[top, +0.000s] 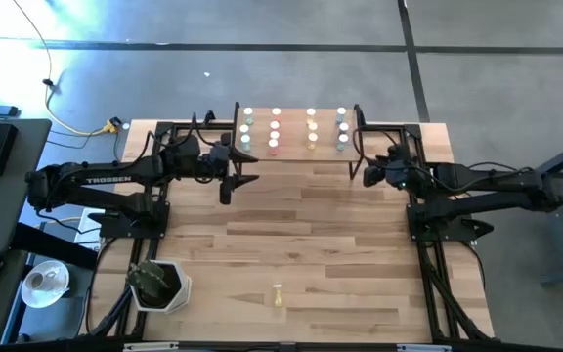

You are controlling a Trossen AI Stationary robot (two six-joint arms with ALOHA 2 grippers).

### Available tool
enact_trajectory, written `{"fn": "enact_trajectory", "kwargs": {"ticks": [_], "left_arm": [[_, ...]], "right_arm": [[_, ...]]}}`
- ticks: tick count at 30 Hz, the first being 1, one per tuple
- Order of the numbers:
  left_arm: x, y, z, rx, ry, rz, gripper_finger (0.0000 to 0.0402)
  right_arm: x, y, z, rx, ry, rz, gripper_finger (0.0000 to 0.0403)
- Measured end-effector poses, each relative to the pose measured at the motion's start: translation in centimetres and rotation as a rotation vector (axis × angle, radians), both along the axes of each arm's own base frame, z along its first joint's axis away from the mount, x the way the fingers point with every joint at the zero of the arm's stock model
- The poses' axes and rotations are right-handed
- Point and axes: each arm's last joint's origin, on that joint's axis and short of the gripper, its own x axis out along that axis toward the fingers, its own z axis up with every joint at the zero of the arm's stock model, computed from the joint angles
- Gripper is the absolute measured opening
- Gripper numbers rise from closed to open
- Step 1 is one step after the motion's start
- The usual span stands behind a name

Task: Pick and place medicine bottles onto shelf by color
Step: Put the green pill bottle on the shelf

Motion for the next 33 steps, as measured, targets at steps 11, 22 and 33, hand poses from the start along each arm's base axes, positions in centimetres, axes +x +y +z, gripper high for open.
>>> {"fn": "enact_trajectory", "kwargs": {"ticks": [11, 22, 33], "left_arm": [[0.0, 0.0, -0.1, 0.027, 0.019, -0.006, 0.0225], [-0.1, 0.0, -0.4, 0.051, 0.049, -0.013, 0.0225], [-0.1, 0.0, -0.4, 0.051, 0.049, -0.012, 0.0225]], "right_arm": [[-2.2, -2.0, -1.0, 0.02, 0.019, -0.369, 0.0149], [-3.7, -3.6, -2.1, 0.23, 0.046, -0.502, 0.0149], [-4.7, -5.6, -2.2, 0.397, 0.027, -0.475, 0.0149]]}}
